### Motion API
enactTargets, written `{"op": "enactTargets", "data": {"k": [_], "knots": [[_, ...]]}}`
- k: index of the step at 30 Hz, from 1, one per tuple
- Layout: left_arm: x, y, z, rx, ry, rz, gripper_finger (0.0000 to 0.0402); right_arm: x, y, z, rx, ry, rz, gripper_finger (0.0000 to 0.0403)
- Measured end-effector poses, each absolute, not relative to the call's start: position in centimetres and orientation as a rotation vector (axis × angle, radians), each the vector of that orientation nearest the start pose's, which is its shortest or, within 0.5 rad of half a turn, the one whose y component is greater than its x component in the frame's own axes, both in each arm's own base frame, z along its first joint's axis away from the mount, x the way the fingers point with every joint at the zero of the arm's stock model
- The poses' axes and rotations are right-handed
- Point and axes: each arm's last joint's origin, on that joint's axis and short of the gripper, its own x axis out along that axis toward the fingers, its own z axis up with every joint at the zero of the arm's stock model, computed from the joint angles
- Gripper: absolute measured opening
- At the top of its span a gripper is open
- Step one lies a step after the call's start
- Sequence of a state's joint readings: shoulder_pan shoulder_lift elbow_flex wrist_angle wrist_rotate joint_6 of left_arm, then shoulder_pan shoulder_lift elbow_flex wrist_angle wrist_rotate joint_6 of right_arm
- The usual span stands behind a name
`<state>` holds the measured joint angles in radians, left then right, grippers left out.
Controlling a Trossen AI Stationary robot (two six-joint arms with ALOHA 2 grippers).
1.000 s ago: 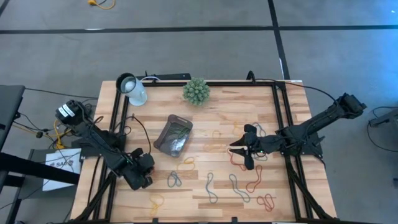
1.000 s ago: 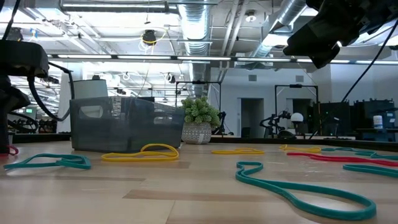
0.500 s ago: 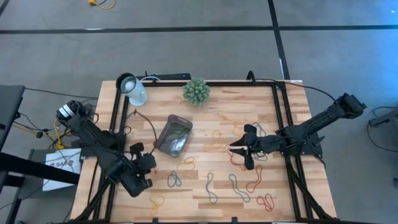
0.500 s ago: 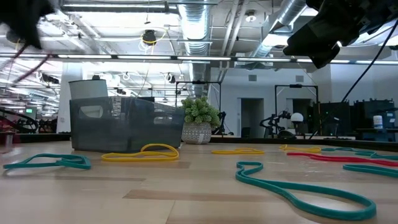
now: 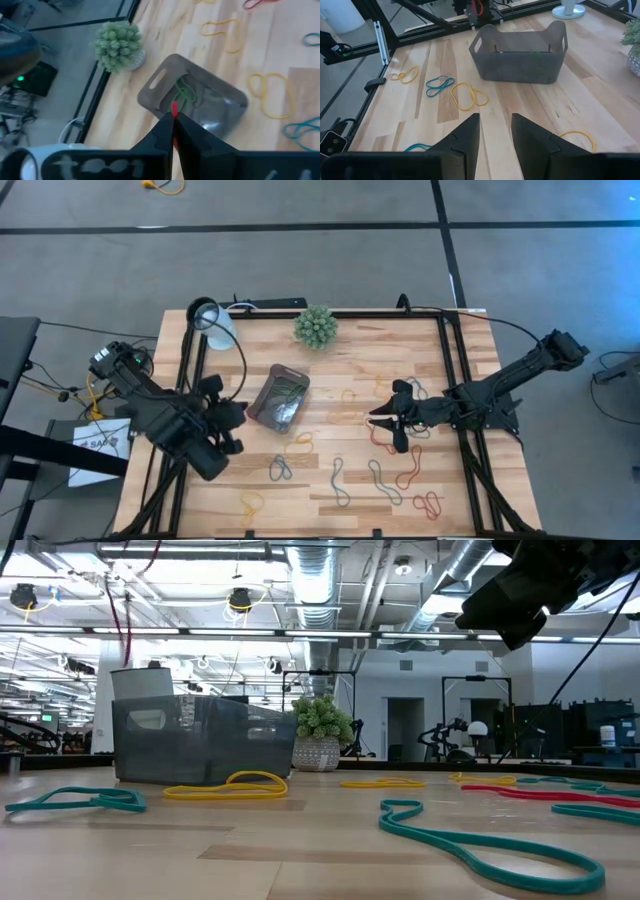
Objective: Pick and place items into bin
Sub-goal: Put the red rubber band into the black bin
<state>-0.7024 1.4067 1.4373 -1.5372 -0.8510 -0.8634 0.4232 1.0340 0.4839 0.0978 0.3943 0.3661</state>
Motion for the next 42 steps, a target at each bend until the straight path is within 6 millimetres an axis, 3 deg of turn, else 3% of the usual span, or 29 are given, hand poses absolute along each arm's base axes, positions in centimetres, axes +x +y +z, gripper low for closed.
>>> {"op": "enactTargets", "data": {"k": [10, 18, 26, 36, 42], "knots": [[20.7, -9.7, 33.1, 0.276, 0.945, 0.66, 0.0, 19.6, 7.6, 21.2, 0.181, 0.413, -0.048, 0.0107], [22.8, -8.1, 29.5, 0.255, 1.01, 0.625, 0.0, 19.6, 7.6, 21.2, 0.181, 0.413, -0.048, 0.0107], [24.8, -7.1, 25.7, 0.21, 0.96, 0.536, 0.0, 19.6, 7.6, 21.2, 0.181, 0.413, -0.048, 0.0107], [24.3, -4.6, 21.4, 0.131, 1.052, 0.564, 0.0, 19.6, 7.6, 21.2, 0.181, 0.413, -0.048, 0.0107], [24.8, -4.3, 19.5, 0.053, 1.035, 0.416, 0.0, 19.6, 7.6, 21.2, 0.181, 0.413, -0.048, 0.0107]]}}
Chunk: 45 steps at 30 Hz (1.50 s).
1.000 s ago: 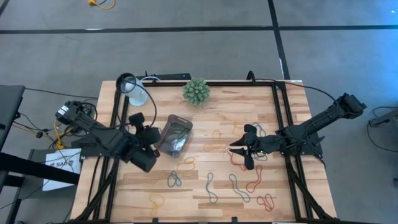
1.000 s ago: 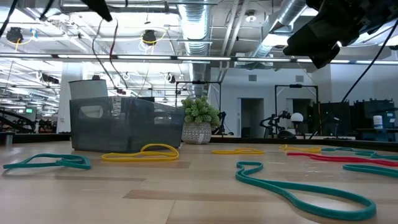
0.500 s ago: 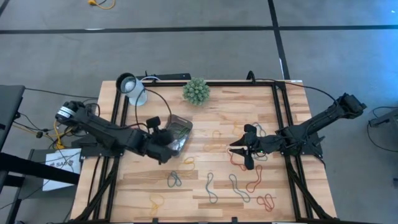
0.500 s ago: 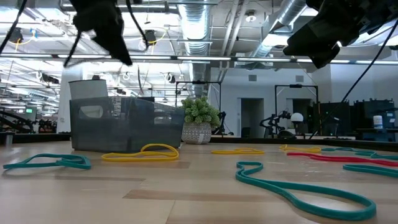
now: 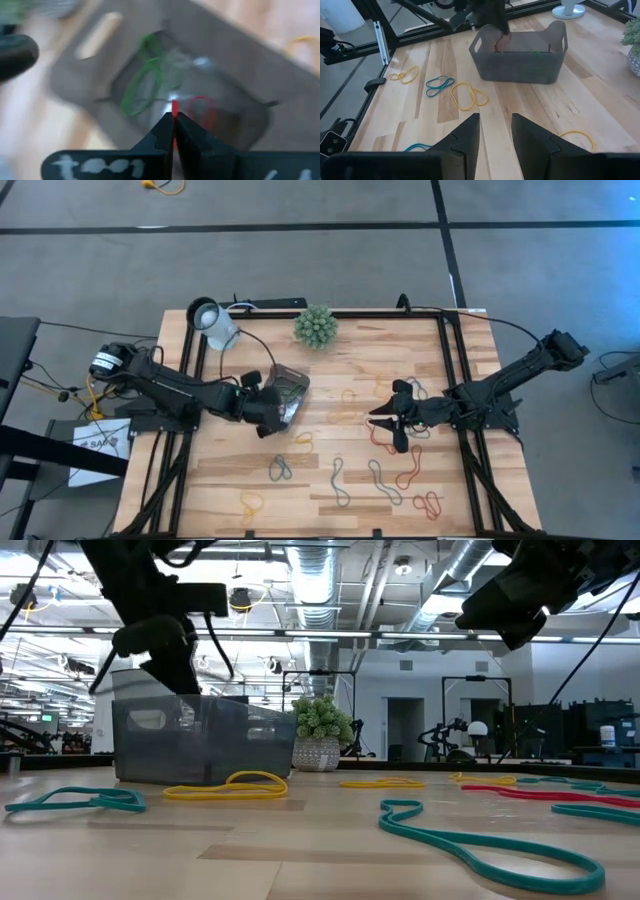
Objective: Pick and place items into bin
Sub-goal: Put the red rubber band into the black bin
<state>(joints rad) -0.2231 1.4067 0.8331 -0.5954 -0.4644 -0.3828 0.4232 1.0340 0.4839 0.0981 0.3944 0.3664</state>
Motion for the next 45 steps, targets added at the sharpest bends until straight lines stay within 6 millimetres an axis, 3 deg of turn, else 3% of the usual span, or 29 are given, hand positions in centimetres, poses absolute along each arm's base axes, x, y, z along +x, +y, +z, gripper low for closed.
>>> {"op": "enactTargets", "data": {"k": [5, 19, 45], "knots": [[25.6, -4.3, 18.6, -0.011, 0.964, 0.25, 0.0, 19.6, 7.6, 21.2, 0.181, 0.413, -0.048, 0.0107], [25.3, -0.5, 17.4, -0.151, 1.02, 0.292, 0.0, 19.6, 7.6, 21.2, 0.181, 0.413, -0.048, 0.0107], [25.2, -0.4, 17.3, -0.177, 1.047, 0.227, 0.0074, 19.9, 7.7, 20.7, 0.184, 0.435, -0.055, 0.0107]]}}
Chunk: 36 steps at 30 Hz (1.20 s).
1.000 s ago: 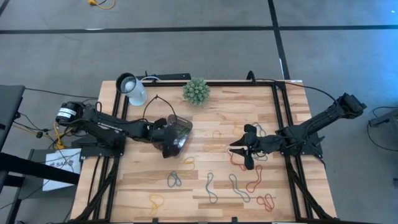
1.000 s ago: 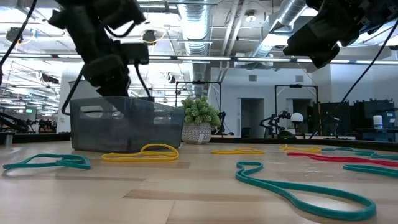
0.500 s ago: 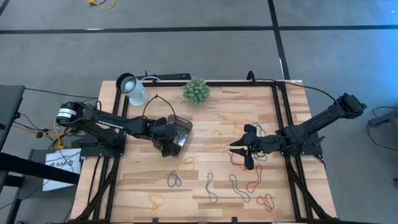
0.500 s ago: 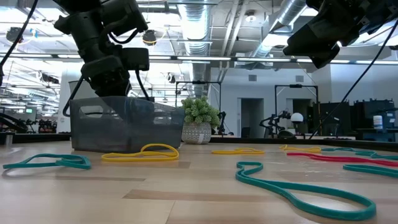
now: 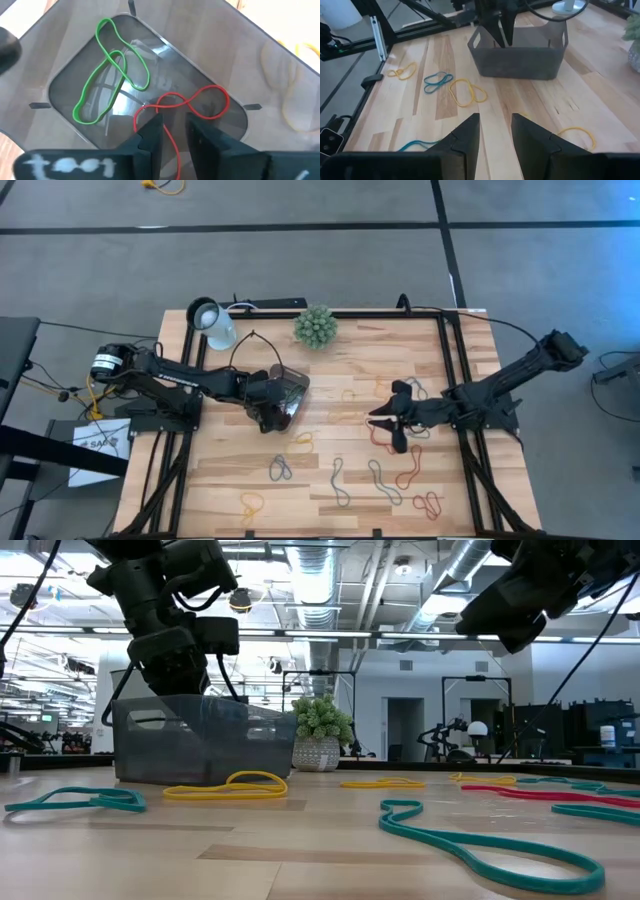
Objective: Pick and place items into bin
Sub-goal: Put the red rubber band into the black bin
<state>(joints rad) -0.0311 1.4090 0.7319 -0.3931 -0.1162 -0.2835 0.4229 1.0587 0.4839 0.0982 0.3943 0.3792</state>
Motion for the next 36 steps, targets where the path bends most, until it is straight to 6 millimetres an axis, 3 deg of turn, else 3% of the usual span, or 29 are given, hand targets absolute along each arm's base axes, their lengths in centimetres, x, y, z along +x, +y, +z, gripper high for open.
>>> {"op": "enactTargets", "data": {"k": [11, 25, 32, 36], "knots": [[25.2, -0.1, 17.3, -0.116, 1.026, 0.328, 0.0083, 20.4, 6.5, 18.4, 0.343, 0.641, -0.183, 0.0107], [25.2, 0.1, 17.4, -0.067, 1.002, 0.41, 0.0083, 20.0, 7.7, 17.7, 0.439, 0.867, -0.165, 0.0107], [25.7, 0.3, 18.1, -0.146, 0.907, 0.54, 0.0083, 22.0, 8.8, 18.1, 0.387, 1.088, -0.189, 0.0107], [26.4, 0.2, 19.2, -0.161, 0.866, 0.526, 0.0083, 23.8, 9.6, 17.2, 0.345, 1.197, -0.227, 0.0107]]}}
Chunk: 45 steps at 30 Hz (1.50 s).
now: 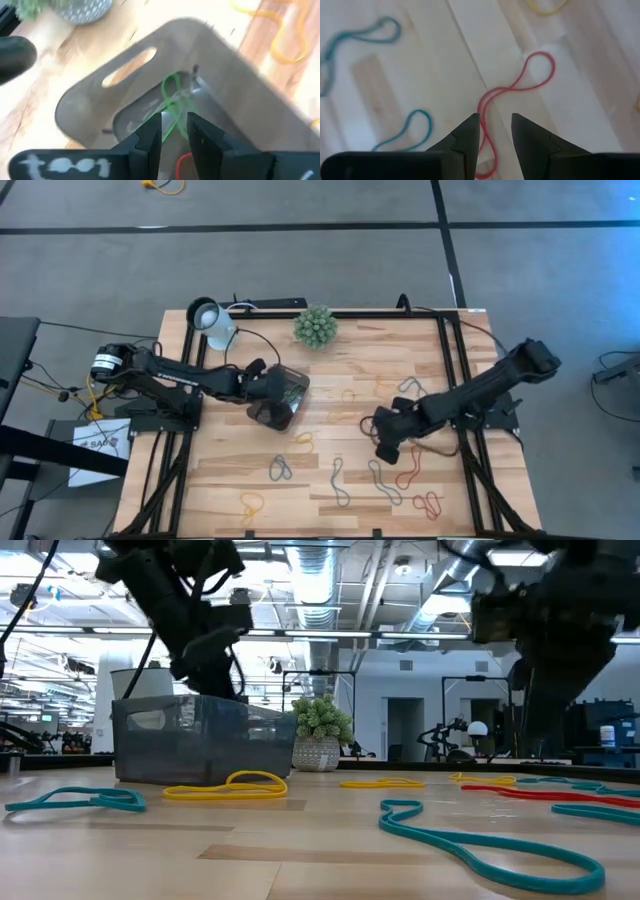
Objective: Pick and place items into bin
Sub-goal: Put the red rubber band into the black bin
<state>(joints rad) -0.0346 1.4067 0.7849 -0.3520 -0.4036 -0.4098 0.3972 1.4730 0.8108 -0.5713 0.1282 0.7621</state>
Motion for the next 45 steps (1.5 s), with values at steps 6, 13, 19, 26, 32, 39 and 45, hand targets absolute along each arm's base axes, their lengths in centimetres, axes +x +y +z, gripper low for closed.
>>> {"op": "enactTargets", "data": {"k": [6, 13, 19, 26, 32, 39, 45], "knots": [[27.3, -0.7, 21.5, -0.14, 0.825, 0.476, 0.0083, 26.0, 10.7, 15.9, 0.316, 1.349, -0.221, 0.0107], [27.8, -2.1, 23.4, -0.063, 0.8, 0.452, 0.0083, 27.8, 10.9, 15.2, 0.279, 1.434, -0.259, 0.0107], [27.8, -3.2, 23.6, -0.046, 0.794, 0.42, 0.0083, 28.5, 10.0, 13.4, 0.274, 1.508, -0.279, 0.0107], [27.6, -4.5, 23.6, -0.032, 0.793, 0.377, 0.0083, 28.8, 9.3, 12.8, 0.291, 1.553, -0.247, 0.0107], [27.5, -5.3, 23.6, -0.016, 0.78, 0.379, 0.0083, 29.0, 9.0, 12.7, 0.311, 1.542, -0.246, 0.0084], [27.2, -6.3, 23.7, 0.022, 0.761, 0.389, 0.0083, 29.0, 8.9, 13.8, 0.312, 1.49, -0.205, 0.0006], [27.0, -7.2, 23.7, -0.007, 0.75, 0.375, 0.0083, 28.6, 8.1, 17.3, 0.313, 1.345, -0.209, 0.0002]]}}
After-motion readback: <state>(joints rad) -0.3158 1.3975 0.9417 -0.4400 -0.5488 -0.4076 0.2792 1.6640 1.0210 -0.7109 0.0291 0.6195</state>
